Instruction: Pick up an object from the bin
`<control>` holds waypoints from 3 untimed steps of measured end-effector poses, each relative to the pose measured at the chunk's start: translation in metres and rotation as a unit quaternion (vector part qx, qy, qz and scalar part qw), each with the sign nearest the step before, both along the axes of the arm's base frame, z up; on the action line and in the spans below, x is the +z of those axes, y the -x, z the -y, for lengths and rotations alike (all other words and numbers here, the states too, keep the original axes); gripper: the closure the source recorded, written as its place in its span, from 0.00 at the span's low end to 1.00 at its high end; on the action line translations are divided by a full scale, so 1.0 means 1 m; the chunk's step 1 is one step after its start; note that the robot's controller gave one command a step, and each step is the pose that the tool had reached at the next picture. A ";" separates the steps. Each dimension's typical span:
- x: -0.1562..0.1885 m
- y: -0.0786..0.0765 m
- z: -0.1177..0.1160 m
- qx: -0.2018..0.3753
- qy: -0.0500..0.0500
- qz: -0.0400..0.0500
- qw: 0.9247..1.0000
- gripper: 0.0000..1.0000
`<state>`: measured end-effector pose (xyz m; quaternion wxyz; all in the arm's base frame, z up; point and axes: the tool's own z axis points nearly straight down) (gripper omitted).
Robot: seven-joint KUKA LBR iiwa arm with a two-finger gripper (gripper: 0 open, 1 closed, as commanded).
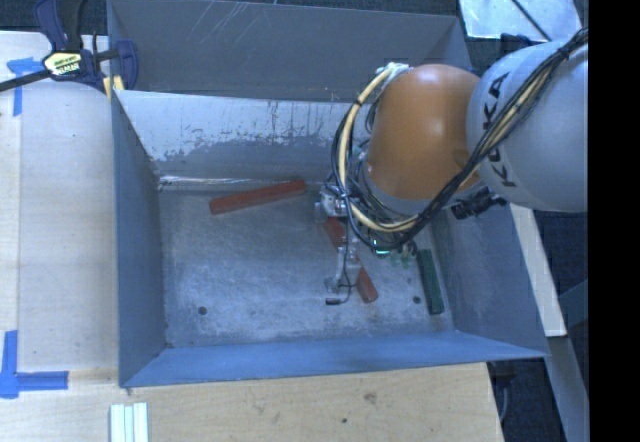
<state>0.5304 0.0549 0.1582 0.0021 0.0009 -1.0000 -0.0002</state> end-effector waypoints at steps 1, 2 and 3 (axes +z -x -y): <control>0.003 -0.002 0.000 -0.001 0.000 0.003 1.000 0.00; -0.012 -0.020 0.019 -0.025 -0.002 0.007 1.000 0.00; -0.026 -0.040 0.055 -0.039 0.001 0.002 0.999 0.00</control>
Offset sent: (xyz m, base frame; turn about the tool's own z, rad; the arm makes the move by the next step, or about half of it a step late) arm 0.0583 -0.0793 -0.0603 0.1876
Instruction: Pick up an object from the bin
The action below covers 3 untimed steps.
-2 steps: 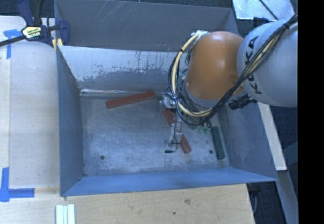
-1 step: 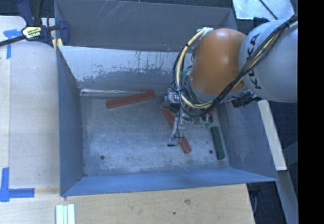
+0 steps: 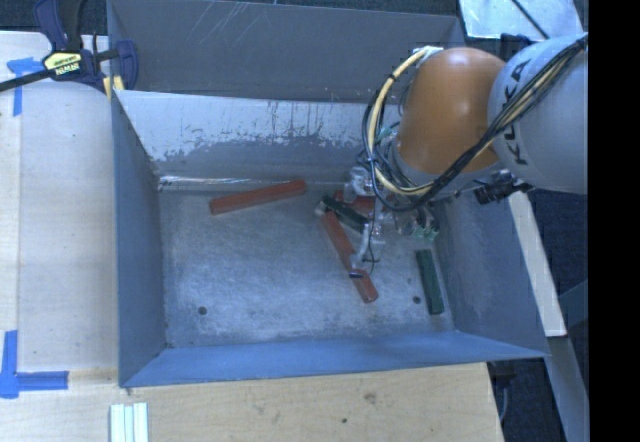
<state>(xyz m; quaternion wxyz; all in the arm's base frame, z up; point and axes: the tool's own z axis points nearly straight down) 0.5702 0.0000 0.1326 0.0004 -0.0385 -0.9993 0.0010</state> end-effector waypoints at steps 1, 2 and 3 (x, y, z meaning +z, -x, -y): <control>-0.025 -0.007 0.012 0.161 -0.001 0.001 0.987 0.00; -0.058 -0.058 0.021 0.062 -0.001 0.006 0.998 1.00; -0.058 -0.058 0.021 0.061 -0.001 0.006 0.998 1.00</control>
Offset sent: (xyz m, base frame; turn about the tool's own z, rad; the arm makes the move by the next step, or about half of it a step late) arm 0.0543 -0.0210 -0.0619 -0.1244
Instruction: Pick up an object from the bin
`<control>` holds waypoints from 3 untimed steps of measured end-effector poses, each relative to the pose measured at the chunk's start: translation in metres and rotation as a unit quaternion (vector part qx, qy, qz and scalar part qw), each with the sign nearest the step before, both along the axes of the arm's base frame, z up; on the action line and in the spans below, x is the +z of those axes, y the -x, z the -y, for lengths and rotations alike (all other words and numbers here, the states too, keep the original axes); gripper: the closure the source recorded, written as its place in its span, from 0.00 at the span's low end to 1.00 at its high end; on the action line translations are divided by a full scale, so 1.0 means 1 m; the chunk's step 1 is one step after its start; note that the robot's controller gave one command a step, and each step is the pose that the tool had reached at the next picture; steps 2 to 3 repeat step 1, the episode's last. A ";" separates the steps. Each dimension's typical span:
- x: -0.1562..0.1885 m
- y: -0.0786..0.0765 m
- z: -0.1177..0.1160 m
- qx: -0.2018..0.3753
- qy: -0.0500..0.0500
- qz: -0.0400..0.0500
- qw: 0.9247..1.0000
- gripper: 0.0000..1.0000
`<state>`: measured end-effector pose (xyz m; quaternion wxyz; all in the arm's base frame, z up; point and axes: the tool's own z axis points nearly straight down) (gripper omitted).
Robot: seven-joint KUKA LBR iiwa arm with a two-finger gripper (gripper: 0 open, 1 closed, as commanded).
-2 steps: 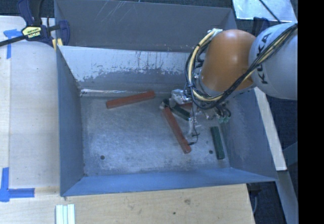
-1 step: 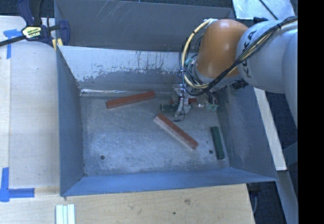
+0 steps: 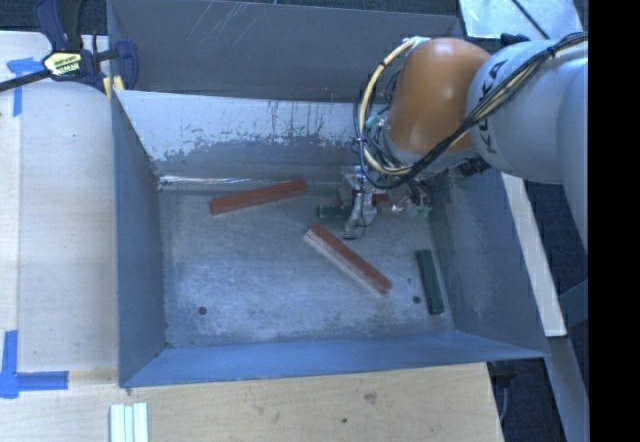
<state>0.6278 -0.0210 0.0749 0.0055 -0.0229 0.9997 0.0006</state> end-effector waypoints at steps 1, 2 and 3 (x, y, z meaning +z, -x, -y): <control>0.151 0.026 0.004 0.004 0.001 -0.004 1.000 1.00; 0.151 0.026 0.004 0.004 0.001 -0.004 1.000 1.00; 0.151 0.026 0.004 0.004 0.001 -0.004 1.000 1.00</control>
Offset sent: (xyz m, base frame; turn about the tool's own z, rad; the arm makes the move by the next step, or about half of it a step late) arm 0.0000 0.0000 0.0000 0.0000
